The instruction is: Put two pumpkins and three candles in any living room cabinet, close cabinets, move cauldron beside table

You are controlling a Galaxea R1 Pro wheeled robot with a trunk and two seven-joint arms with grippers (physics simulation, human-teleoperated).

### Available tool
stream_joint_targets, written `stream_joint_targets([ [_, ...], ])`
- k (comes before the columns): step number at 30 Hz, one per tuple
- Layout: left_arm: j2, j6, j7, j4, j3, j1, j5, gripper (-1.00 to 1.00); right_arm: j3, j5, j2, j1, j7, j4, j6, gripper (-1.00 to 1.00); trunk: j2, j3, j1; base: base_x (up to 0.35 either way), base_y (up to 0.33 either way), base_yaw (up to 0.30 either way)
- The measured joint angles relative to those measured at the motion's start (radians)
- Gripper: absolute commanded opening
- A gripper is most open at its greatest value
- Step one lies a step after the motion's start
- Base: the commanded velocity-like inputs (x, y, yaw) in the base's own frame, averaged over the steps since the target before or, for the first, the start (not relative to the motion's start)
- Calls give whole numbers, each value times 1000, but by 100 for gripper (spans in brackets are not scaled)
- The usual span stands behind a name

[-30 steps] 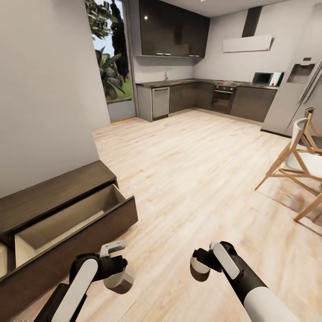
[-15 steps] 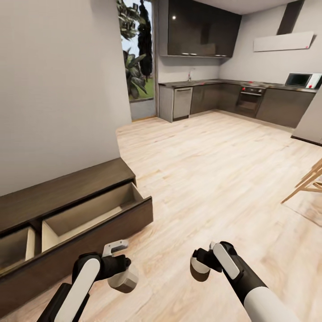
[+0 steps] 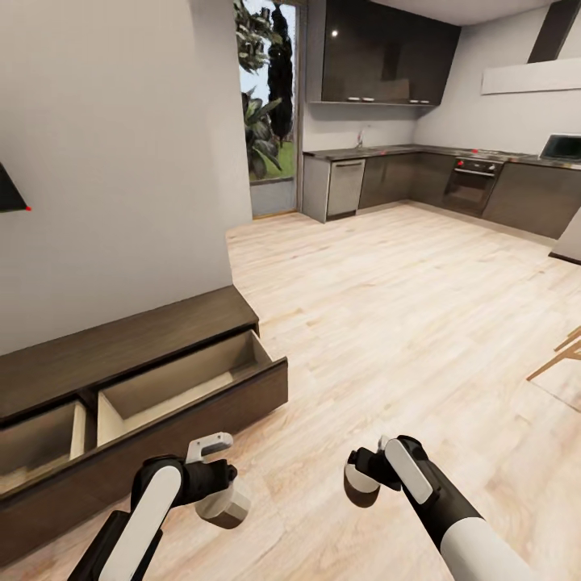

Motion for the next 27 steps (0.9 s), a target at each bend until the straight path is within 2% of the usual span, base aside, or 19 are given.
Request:
stream_joint_targets([
  [22, 0, 0, -2, 0, 0, 0, 3, -100, -1, -8, 1, 0, 1, 1, 0, -100, 154, 69, -84, 0, 0, 1],
  [27, 0, 0, -4, 0, 0, 0, 6, -100, -1, -8, 2, 0, 0, 1, 0, -100, 154, 69, -84, 0, 0, 176],
])
